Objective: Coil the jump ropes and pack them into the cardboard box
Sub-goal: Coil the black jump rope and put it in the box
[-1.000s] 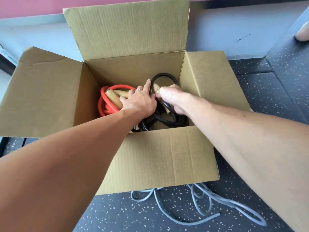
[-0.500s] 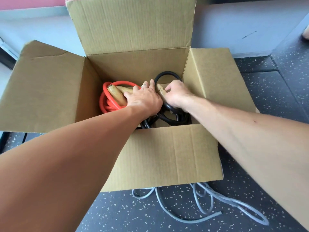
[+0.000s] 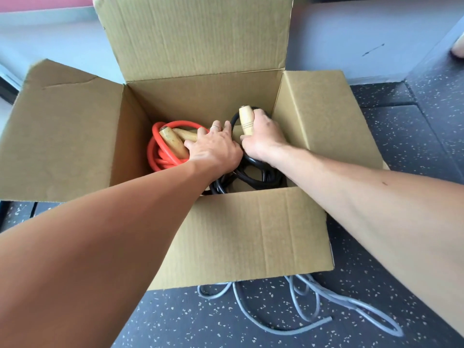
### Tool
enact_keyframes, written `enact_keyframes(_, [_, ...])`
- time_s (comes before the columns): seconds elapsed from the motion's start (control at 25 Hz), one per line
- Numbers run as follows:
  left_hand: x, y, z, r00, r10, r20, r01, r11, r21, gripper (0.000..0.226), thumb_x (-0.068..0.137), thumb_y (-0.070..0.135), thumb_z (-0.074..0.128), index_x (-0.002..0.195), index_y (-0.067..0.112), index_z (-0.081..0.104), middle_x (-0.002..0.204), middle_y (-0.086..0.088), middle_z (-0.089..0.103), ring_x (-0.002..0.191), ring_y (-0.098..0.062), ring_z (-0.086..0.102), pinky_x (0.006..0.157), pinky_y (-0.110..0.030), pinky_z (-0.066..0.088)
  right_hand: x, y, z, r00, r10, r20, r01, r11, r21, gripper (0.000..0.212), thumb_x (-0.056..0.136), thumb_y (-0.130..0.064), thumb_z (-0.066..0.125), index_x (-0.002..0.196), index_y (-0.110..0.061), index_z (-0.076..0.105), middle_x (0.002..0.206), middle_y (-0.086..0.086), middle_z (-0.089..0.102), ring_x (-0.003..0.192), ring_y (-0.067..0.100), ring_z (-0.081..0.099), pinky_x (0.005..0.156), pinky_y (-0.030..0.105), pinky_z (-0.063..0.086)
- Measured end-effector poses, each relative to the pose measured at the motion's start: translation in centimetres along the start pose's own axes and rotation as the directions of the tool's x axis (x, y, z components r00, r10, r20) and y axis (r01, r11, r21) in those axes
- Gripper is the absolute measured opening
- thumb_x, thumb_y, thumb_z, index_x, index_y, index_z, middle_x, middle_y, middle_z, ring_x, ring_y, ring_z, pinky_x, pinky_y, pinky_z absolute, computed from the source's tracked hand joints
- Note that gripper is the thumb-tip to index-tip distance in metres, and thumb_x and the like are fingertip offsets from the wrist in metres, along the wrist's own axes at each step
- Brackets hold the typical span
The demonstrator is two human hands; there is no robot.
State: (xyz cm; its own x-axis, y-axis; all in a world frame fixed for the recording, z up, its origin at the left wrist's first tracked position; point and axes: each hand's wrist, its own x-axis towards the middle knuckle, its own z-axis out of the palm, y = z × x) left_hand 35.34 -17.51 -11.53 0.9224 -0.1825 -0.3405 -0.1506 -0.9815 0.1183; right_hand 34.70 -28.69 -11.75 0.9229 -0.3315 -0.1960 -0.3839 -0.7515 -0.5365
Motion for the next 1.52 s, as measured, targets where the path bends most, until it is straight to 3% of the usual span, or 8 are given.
enact_keyframes(0.2, [-0.9,0.5,0.5,0.986,0.16,0.039,-0.164,0.972,0.169,0.052,0.092,0.025,0.035,0.141,0.029,0.049,0.147,-0.001,0.033,0.126,-0.033,0.033,0.093,-0.057,0.032,2.1,-1.4,-0.2,0.995,-0.095,0.022,0.097,0.989,-0.108,0.039,0.09,-0.028,0.072,0.121,-0.008,0.059,0.129,0.011,0.06,0.121,0.029,0.054,0.092,0.033,0.042])
enact_keyframes(0.44, [-1.0,-2.0,-0.2,0.979,0.205,-0.02,-0.205,0.964,-0.167,0.045,0.099,0.046,0.042,0.136,0.021,0.049,0.145,-0.005,0.032,0.135,-0.029,0.041,0.11,-0.052,0.033,0.3,-1.1,-0.8,0.976,-0.149,0.16,0.179,0.965,-0.192,0.031,0.089,-0.013,0.057,0.12,-0.008,0.06,0.128,0.012,0.051,0.116,0.03,0.055,0.091,0.03,0.043])
enact_keyframes(0.64, [-2.7,-4.6,-1.1,0.962,0.25,-0.112,-0.274,0.904,-0.328,0.065,0.097,0.063,0.032,0.144,0.021,0.046,0.138,-0.012,0.044,0.135,-0.031,0.039,0.117,-0.036,0.026,-2.5,-2.1,-3.8,0.997,-0.075,-0.023,0.073,0.994,-0.076,0.026,0.083,-0.035,0.047,0.081,-0.014,0.063,0.082,0.006,0.059,0.08,0.027,0.053,0.067,0.028,0.038])
enact_keyframes(0.8, [-5.5,-5.2,-4.3,0.92,0.26,-0.293,-0.342,0.898,-0.276,0.056,0.101,0.05,0.03,0.114,0.008,0.065,0.107,-0.015,0.062,0.11,-0.03,0.049,0.097,-0.038,0.04,-5.8,-4.0,-6.8,0.958,-0.065,-0.281,0.127,0.97,0.208,0.031,0.082,-0.017,0.046,0.084,-0.02,0.077,0.101,-0.005,0.076,0.106,0.022,0.064,0.091,0.03,0.053])
enact_keyframes(1.08, [-18.5,-6.2,-6.7,0.833,0.162,-0.529,-0.388,0.854,-0.348,0.032,0.101,0.029,0.045,0.076,0.015,0.058,0.065,0.011,0.054,0.062,-0.005,0.049,0.056,-0.017,0.031,-19.2,-5.2,-8.3,0.925,-0.245,-0.292,0.331,0.896,0.297,0.027,0.076,-0.019,0.052,0.076,-0.028,0.078,0.067,-0.023,0.066,0.076,-0.002,0.064,0.074,0.02,0.053])
enact_keyframes(1.24, [-26.0,-8.1,-3.5,0.791,0.147,-0.593,-0.438,0.813,-0.383,0.033,0.1,0.03,0.047,0.075,0.013,0.062,0.061,0.013,0.053,0.058,-0.004,0.051,0.06,-0.024,0.037,-26.2,-3.7,-6.2,0.893,-0.331,-0.304,0.434,0.812,0.391,0.024,0.075,-0.017,0.055,0.072,-0.026,0.078,0.076,-0.02,0.071,0.095,0.001,0.067,0.081,0.018,0.05])
enact_keyframes(1.4, [-30.7,-10.6,2.5,0.828,0.241,-0.505,-0.421,0.864,-0.277,0.038,0.096,0.034,0.045,0.073,0.008,0.061,0.059,-0.003,0.053,0.058,-0.029,0.052,0.055,-0.035,0.035,-32.3,0.6,-2.3,0.853,-0.515,-0.089,0.517,0.808,0.281,0.02,0.08,-0.012,0.061,0.079,-0.021,0.078,0.077,-0.015,0.063,0.066,-0.003,0.054,0.068,0.024,0.045])
enact_keyframes(1.52, [-29.8,-12.2,6.9,0.929,0.344,-0.135,-0.365,0.909,-0.2,0.028,0.094,0.039,0.048,0.089,0.017,0.065,0.074,-0.003,0.062,0.073,-0.032,0.064,0.061,-0.032,0.045,-32.9,4.0,1.1,0.824,-0.408,0.393,0.442,0.897,0.004,0.036,0.086,-0.016,0.061,0.119,-0.028,0.069,0.121,-0.002,0.06,0.096,0.01,0.061,0.091,0.033,0.051])
